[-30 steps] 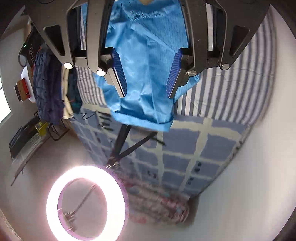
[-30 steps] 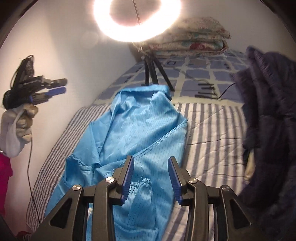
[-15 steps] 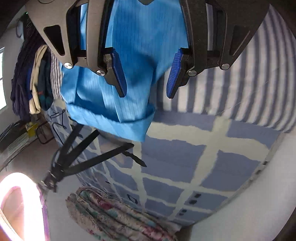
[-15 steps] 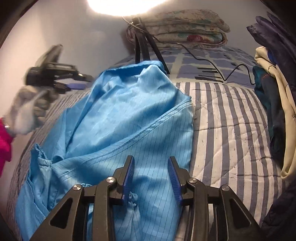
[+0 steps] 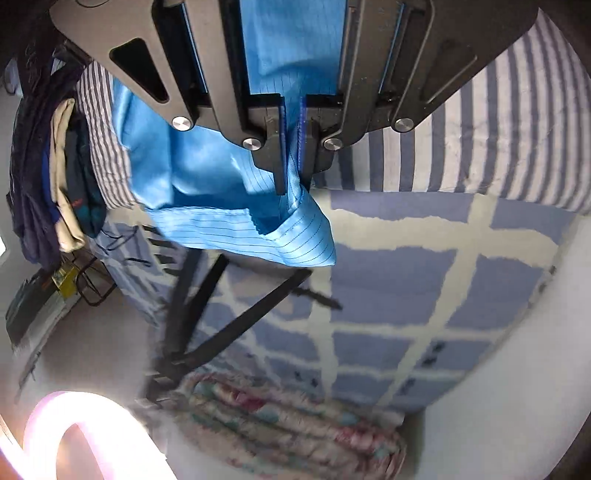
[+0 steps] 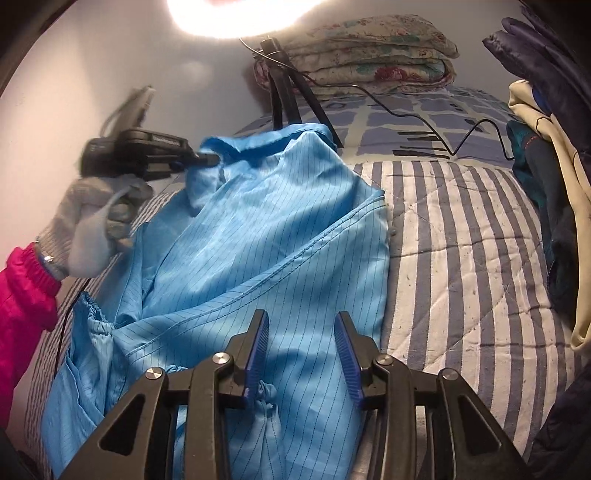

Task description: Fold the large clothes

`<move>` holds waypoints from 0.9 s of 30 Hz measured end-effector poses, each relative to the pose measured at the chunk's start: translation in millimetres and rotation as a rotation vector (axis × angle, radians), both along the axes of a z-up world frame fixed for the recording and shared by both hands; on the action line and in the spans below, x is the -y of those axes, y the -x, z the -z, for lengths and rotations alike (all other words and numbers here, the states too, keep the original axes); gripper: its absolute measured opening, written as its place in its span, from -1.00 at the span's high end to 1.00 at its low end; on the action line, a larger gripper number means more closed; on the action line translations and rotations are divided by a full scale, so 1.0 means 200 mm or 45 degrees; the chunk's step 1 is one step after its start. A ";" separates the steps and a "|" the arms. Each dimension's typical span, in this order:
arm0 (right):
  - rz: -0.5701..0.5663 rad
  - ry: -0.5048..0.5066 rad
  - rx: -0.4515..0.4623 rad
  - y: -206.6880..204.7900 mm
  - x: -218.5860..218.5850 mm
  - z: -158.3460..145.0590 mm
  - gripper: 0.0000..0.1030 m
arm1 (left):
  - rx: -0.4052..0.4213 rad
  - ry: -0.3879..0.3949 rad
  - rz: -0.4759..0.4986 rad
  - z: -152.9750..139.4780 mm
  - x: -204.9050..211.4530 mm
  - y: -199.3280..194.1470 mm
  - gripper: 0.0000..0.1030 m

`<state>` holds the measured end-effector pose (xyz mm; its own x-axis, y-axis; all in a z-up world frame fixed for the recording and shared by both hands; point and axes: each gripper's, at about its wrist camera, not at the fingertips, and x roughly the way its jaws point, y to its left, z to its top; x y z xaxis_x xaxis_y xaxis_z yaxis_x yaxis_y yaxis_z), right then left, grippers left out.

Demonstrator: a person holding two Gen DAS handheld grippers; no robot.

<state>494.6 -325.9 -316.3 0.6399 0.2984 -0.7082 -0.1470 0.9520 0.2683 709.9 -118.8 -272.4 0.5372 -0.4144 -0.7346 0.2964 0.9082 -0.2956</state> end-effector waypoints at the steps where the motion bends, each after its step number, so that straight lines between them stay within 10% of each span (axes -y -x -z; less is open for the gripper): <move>1: 0.003 0.001 0.000 0.00 0.00 0.00 0.25 | 0.035 -0.003 0.018 -0.04 0.01 0.06 0.97; 14: 0.098 -0.109 0.042 0.15 0.11 -0.23 0.23 | 0.312 -0.095 0.270 -0.37 0.03 0.96 0.98; 27: 0.066 -0.346 0.010 0.42 0.09 -0.47 -0.29 | 0.357 -0.286 0.513 -0.20 -0.02 1.80 0.98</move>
